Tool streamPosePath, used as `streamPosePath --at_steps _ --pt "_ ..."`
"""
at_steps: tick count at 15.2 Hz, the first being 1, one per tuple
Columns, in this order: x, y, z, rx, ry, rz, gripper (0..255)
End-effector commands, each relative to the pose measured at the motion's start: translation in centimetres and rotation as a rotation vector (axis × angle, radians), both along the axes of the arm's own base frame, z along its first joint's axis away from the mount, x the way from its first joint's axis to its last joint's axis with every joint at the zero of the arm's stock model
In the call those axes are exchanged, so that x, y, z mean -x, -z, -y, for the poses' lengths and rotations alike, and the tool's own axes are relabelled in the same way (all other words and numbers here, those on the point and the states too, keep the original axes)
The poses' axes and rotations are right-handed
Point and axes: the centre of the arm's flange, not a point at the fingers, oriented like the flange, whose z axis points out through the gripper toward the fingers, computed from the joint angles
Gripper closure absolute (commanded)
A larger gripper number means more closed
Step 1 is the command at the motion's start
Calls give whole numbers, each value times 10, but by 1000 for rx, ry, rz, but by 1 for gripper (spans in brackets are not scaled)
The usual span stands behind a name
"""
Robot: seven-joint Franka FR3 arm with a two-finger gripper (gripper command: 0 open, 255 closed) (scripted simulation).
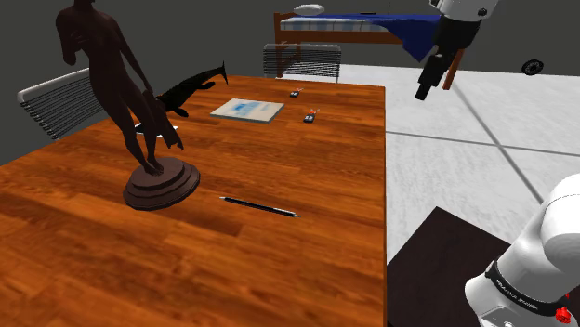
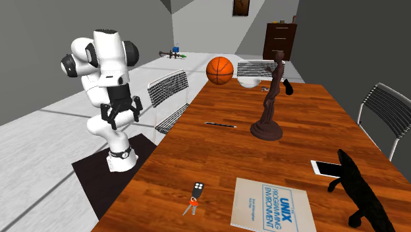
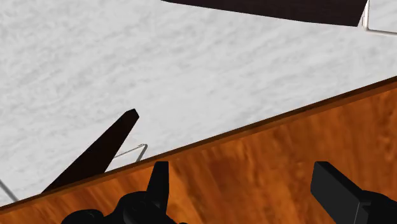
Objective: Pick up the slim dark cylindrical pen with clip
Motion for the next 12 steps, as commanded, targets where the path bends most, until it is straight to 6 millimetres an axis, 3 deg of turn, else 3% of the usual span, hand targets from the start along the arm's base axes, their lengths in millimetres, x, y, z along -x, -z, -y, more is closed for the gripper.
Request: streamPosePath --at_steps 1,12 --pt "0 0 0 0 0 0 0" --pt "-37 39 -130 -29 -123 -68 0"
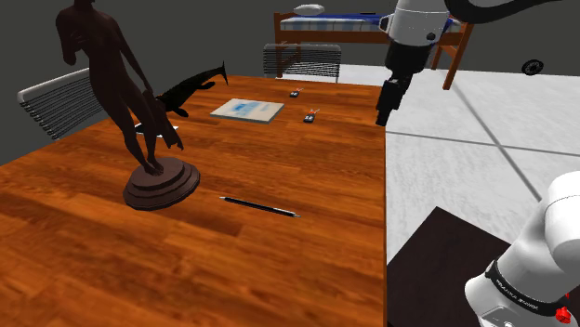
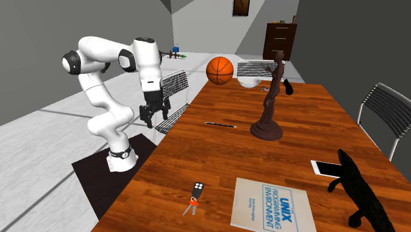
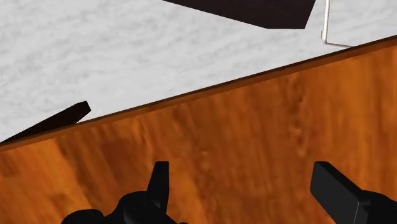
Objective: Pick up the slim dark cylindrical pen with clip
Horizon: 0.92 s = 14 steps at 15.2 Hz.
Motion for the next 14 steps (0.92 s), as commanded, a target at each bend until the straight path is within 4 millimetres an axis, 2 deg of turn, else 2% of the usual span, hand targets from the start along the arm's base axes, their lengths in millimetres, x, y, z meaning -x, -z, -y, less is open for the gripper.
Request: streamPosePath --at_steps 1,14 --pt "-5 9 -23 -6 -22 -12 0" --pt "-23 51 -183 -41 -168 -93 0"
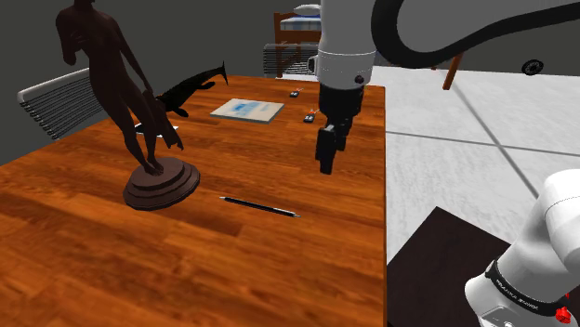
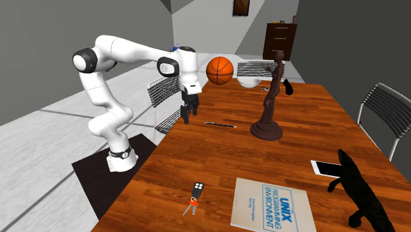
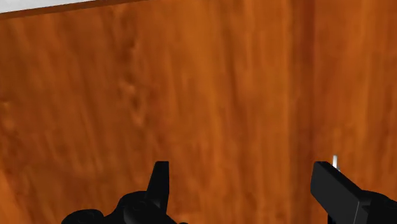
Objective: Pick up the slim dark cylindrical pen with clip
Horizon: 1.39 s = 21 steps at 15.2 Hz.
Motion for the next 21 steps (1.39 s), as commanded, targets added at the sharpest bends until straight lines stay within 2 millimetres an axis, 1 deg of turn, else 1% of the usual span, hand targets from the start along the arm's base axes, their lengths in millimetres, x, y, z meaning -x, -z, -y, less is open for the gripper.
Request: streamPosePath --at_steps 1,8,9,15,16,18,19,21 --pt "0 8 -23 -6 -23 -13 0" --pt "3 28 -110 -25 -101 -56 0" --pt "3 28 -110 -25 -101 -56 0" --pt "3 60 -110 -25 -101 -56 0" --pt "3 68 -110 -25 -101 -56 0" --pt "3 68 -110 -25 -101 -56 0" --pt "2 69 -110 -25 -101 -56 255" --pt "2 69 -110 -25 -101 -56 255"
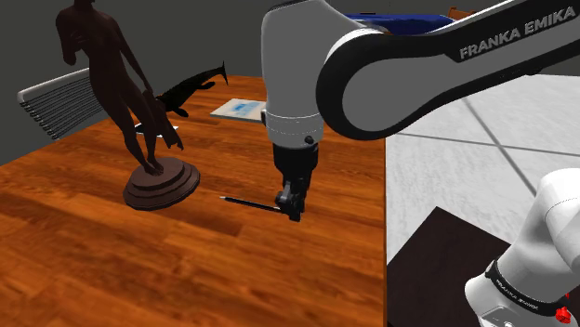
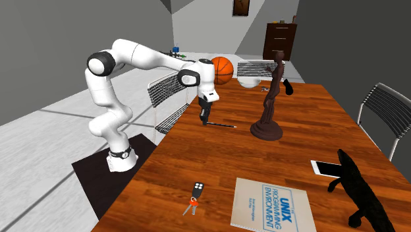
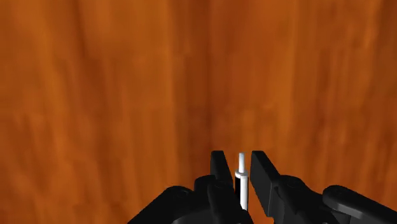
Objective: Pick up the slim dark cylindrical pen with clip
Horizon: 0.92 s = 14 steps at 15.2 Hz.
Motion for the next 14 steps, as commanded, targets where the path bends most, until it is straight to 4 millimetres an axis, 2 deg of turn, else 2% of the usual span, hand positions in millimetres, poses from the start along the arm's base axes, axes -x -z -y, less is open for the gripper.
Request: streamPosePath --at_steps 1,7,14 --pt "3 3 -3 -1 -6 -9 255" --pt "4 3 -3 -1 -6 -8 255" --pt "4 -34 -3 -1 -6 -8 255"
